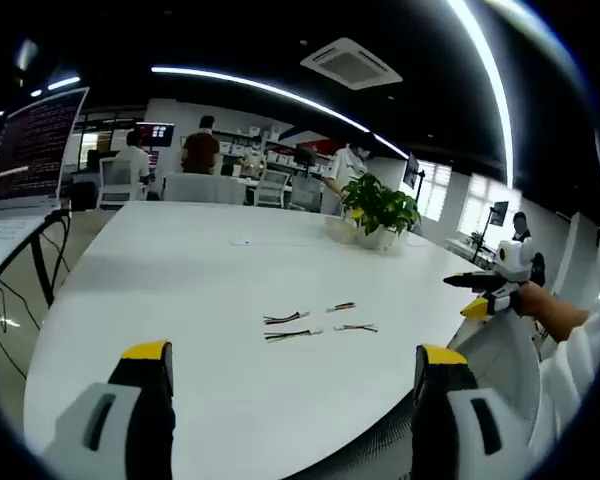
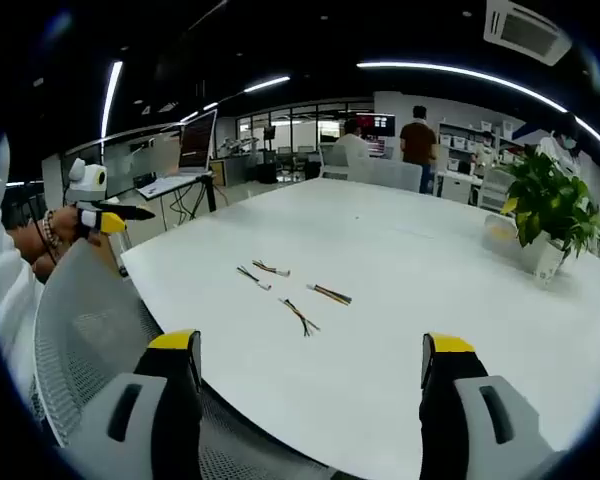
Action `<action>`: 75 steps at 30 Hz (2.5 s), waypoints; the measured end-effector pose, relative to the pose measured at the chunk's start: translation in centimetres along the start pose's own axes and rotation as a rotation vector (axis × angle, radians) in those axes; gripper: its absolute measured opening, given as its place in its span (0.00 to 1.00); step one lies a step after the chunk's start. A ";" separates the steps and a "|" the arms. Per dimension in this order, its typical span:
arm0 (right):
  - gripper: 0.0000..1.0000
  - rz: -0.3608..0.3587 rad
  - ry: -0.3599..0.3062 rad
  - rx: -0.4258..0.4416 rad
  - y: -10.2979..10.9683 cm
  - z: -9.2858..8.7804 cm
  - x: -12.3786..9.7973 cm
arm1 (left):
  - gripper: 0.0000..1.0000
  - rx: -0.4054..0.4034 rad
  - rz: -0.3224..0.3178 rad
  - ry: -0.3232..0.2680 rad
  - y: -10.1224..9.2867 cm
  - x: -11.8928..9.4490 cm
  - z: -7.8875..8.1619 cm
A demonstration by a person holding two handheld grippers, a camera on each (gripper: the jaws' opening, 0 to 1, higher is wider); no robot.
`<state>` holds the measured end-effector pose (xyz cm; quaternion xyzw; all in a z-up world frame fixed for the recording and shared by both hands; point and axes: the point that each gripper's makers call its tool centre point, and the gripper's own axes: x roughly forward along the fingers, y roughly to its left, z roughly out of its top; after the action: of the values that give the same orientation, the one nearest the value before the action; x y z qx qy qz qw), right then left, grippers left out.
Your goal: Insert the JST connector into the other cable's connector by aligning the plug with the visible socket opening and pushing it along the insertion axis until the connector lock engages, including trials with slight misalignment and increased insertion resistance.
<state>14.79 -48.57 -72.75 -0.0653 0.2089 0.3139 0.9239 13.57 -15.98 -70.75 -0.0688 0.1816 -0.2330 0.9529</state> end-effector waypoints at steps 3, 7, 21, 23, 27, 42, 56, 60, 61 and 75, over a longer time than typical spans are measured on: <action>0.97 -0.009 -0.005 0.009 -0.3 0.4 0.0 | 0.99 -0.013 0.018 -0.017 0.3 -0.3 0.3; 1.00 -0.018 -0.019 0.002 -0.6 1.0 -0.1 | 0.99 -0.027 0.036 -0.012 0.7 -0.5 0.3; 1.00 -0.051 -0.028 0.137 -1.5 1.6 -0.5 | 0.99 0.027 0.059 -0.039 0.9 -0.6 1.0; 1.00 -0.048 -0.022 0.141 -1.5 1.6 -0.5 | 0.99 -0.006 0.087 0.008 1.4 -0.7 0.4; 1.00 -0.058 -0.020 0.127 -1.8 1.8 -0.6 | 0.99 -0.037 0.082 -0.010 1.7 -1.0 0.7; 1.00 -0.053 -0.153 0.286 -2.9 4.1 -2.0 | 0.99 -0.074 0.053 -0.031 1.5 -1.1 1.0; 0.95 -0.015 -0.079 0.275 -1.7 2.1 -1.0 | 0.99 -0.094 -0.012 0.045 -0.3 0.1 -0.6; 0.90 0.005 -0.038 0.237 -1.4 1.5 -0.4 | 0.99 -0.078 -0.015 0.058 -0.2 0.5 -0.7; 0.89 0.011 -0.029 0.228 -1.3 1.4 -0.2 | 0.99 -0.075 -0.016 0.064 -0.1 0.5 -0.8; 0.83 0.022 -0.022 0.199 -2.5 2.4 2.2 | 0.96 -0.056 -0.039 0.051 1.0 2.3 1.0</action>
<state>18.70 -48.77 -71.51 0.0323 0.2298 0.3025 0.9245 16.26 -16.12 -70.76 -0.0931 0.2109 -0.2481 0.9409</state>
